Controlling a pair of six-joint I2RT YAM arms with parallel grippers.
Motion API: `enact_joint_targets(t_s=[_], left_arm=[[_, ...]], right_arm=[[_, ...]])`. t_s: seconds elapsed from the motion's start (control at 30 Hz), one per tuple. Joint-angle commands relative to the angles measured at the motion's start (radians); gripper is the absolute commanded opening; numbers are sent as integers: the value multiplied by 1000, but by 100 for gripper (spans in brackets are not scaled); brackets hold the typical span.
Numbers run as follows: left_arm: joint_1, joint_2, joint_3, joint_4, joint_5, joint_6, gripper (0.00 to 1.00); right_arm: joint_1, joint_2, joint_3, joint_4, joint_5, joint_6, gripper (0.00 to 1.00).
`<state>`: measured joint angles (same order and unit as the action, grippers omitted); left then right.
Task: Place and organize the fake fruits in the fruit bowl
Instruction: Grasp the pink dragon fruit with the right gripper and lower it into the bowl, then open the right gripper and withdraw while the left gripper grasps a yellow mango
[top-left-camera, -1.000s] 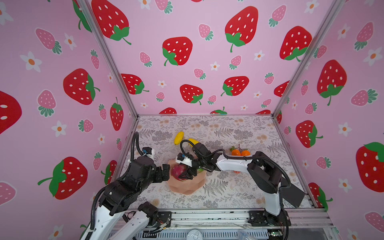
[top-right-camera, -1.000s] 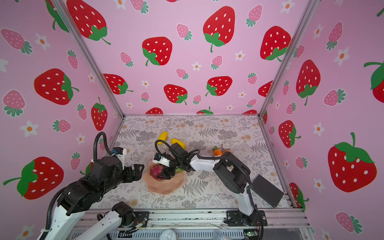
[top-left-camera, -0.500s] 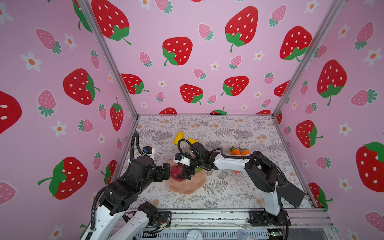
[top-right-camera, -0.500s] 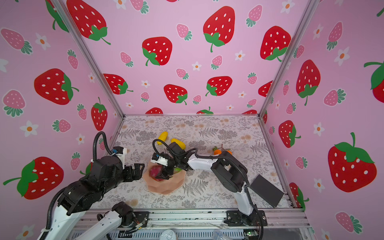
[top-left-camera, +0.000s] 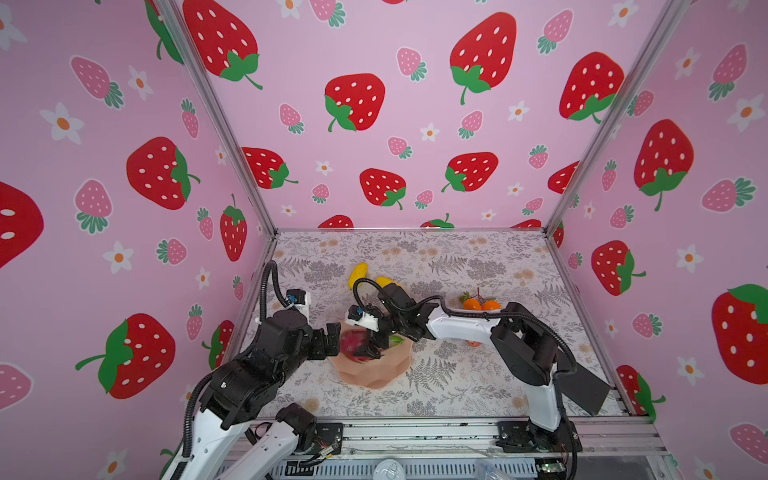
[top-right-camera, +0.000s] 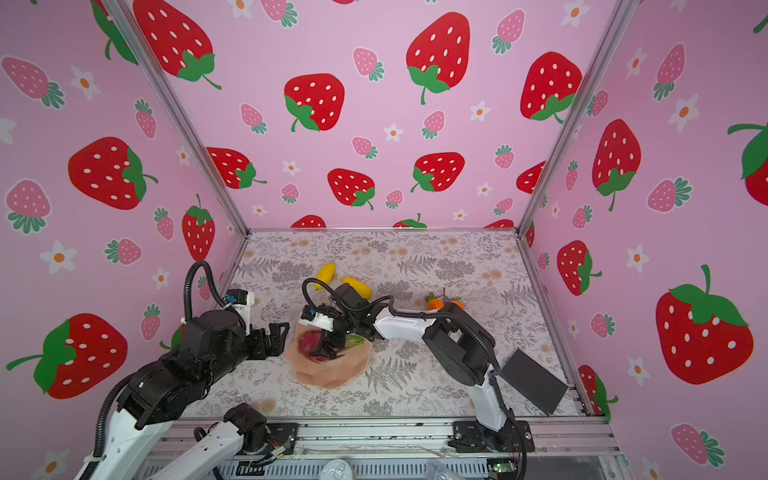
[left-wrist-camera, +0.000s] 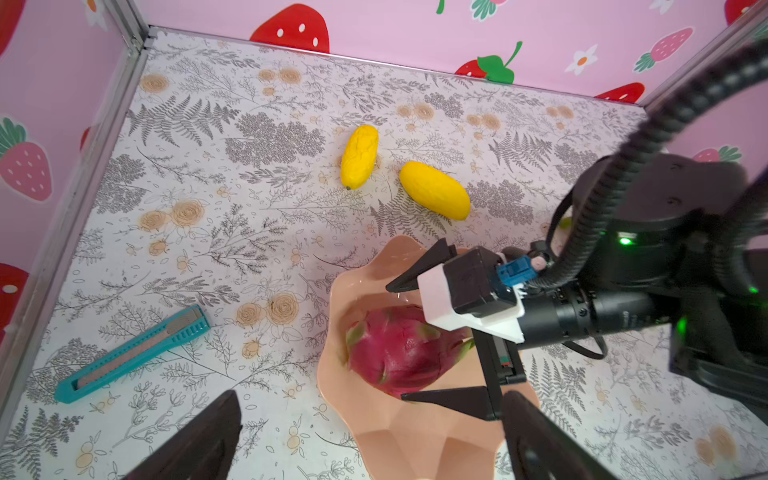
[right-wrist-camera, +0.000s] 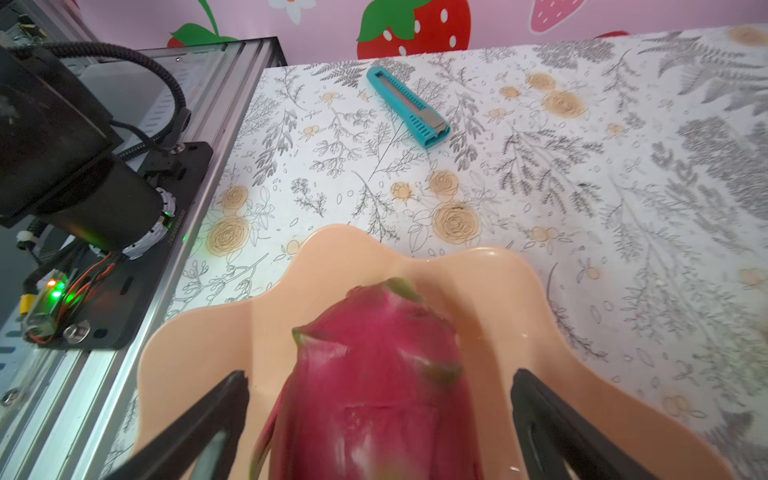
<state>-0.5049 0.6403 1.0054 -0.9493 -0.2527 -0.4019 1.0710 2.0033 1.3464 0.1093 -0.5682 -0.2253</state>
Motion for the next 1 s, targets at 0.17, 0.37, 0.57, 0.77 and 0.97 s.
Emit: enact_joint_targets(t_s=[0.17, 0.37, 0.57, 0.77, 0.97], left_arm=[[100, 297, 117, 207, -68, 152, 99], [260, 583, 152, 460, 279, 142, 98], [266, 1047, 439, 436, 331, 218, 92], [266, 1365, 691, 326, 180, 251, 86], [271, 1471, 747, 308, 163, 249, 82]], right_arm=[[-106, -296, -175, 236, 179, 178, 99], [-298, -519, -528, 362, 253, 408, 99], [-339, -654, -634, 308, 237, 401, 99], [-336, -680, -678, 354, 181, 455, 99], [-332, -682, -684, 403, 82, 463, 99]])
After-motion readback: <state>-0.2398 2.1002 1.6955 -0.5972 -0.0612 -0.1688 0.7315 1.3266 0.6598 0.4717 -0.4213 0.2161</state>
